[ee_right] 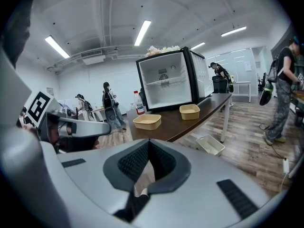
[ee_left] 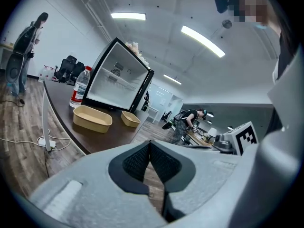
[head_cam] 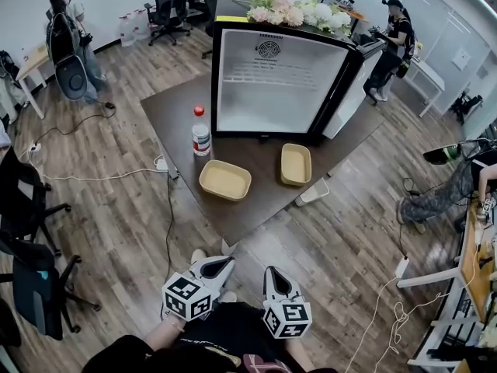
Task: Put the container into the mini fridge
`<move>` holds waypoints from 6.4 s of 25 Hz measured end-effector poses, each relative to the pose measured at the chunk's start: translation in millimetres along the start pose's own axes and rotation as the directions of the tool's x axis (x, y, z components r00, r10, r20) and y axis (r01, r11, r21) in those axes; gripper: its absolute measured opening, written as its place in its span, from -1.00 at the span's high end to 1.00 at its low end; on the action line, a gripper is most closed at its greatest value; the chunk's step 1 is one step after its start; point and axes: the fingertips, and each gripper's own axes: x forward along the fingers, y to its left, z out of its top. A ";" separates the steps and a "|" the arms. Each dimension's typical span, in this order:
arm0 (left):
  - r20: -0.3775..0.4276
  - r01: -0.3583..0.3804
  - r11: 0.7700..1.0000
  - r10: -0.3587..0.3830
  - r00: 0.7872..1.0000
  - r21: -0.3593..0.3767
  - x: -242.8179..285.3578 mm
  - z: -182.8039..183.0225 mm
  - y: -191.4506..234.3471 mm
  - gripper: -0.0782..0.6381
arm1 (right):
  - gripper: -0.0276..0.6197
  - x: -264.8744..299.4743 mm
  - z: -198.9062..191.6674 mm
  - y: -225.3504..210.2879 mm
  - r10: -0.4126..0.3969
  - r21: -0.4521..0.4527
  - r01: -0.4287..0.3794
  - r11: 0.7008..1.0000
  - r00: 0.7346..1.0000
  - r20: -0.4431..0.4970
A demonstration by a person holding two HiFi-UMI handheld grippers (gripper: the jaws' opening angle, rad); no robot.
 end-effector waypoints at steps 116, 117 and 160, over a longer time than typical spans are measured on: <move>-0.204 -0.010 1.000 0.014 0.979 0.023 123.5 101.6 267.8 0.76 | 0.83 327.8 114.8 -166.3 -0.458 -0.466 0.232 0.854 0.759 -0.462; -0.208 0.000 1.000 0.005 0.978 0.025 124.2 101.1 267.1 0.76 | 0.83 329.6 119.0 -162.8 -0.453 -0.482 0.214 0.850 0.764 -0.459; -0.218 -0.133 0.991 0.135 0.967 0.022 133.5 106.0 283.5 0.76 | 0.83 474.1 227.3 -205.4 -0.344 -0.590 0.001 0.807 0.813 -0.470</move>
